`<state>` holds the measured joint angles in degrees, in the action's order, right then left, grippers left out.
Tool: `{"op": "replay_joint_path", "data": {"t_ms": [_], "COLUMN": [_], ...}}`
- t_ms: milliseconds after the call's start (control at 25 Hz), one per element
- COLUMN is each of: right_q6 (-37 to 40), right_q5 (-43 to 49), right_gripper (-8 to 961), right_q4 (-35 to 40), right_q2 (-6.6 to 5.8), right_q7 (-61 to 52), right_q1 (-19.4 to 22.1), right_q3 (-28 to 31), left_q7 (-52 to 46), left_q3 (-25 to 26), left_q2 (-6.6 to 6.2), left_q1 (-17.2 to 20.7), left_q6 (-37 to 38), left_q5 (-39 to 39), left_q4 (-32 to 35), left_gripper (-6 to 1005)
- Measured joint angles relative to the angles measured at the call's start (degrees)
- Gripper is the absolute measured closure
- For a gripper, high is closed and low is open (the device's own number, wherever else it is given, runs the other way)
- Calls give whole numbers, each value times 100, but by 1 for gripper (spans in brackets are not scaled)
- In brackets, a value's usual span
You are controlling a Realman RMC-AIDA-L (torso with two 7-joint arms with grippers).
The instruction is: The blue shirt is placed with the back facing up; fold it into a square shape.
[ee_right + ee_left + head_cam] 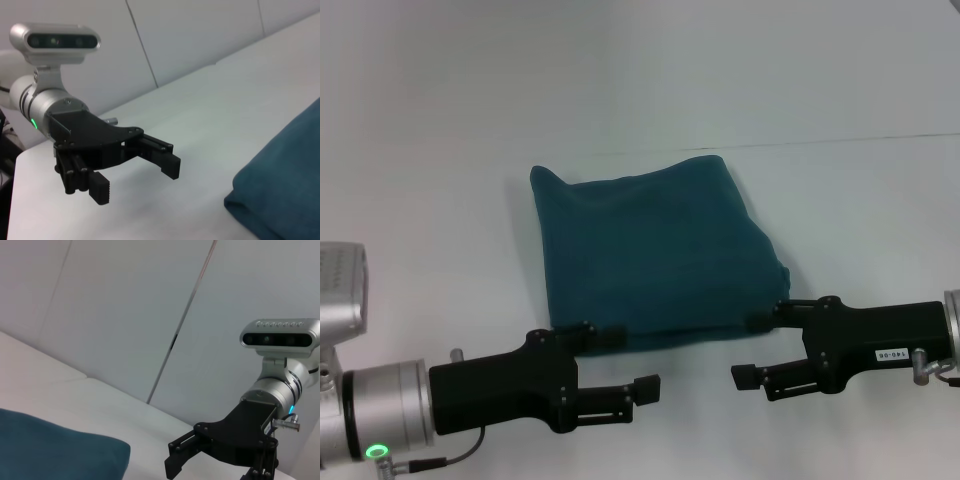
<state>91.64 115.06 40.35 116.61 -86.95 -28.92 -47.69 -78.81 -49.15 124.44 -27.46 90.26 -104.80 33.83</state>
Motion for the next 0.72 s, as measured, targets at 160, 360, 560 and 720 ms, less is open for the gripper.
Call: {"op": "replay_joint_path", "data": {"t_ms": [160,360,560,720], "right_q6": [-17,-38,-42,-42], "right_q5": [85,87,87,87], "right_gripper": [15,15,15,15], "right_q4": [0,-1,-26,-40], "right_q2": [6,9,9,18], "right_q7": [-19,-21,-22,-22], "right_q1": [-25,-34,-35,-35], "right_q3": [27,6,-3,-15], "left_q7": [-48,-114,-175,-177], "left_q3": [-18,-25,-24,-23], "left_q2": [-7,-7,-3,0], "left_q1": [-6,-6,-3,5], "left_q6": [0,-1,-1,2], "left_q5": [-102,-143,-179,-181], "left_q4": [0,0,0,-11], "left_gripper": [112,111,111,111]}}
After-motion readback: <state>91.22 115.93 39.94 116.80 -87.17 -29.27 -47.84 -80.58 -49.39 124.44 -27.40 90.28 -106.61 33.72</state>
